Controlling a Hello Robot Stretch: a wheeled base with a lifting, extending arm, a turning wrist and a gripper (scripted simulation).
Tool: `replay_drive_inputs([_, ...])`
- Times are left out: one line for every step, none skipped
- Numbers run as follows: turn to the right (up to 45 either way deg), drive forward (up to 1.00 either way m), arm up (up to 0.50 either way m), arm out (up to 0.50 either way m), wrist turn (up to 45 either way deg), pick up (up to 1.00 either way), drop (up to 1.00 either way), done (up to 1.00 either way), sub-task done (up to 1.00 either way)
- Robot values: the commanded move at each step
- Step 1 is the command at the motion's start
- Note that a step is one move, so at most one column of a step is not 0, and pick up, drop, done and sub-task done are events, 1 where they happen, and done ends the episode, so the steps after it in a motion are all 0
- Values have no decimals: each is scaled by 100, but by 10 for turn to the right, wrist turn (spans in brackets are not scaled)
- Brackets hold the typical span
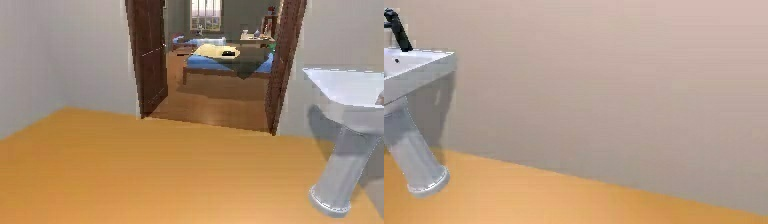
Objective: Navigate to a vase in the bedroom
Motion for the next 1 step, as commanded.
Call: replay_drive_inputs([0, 100, 0, 0, 0, 0, 0, 0, 0])
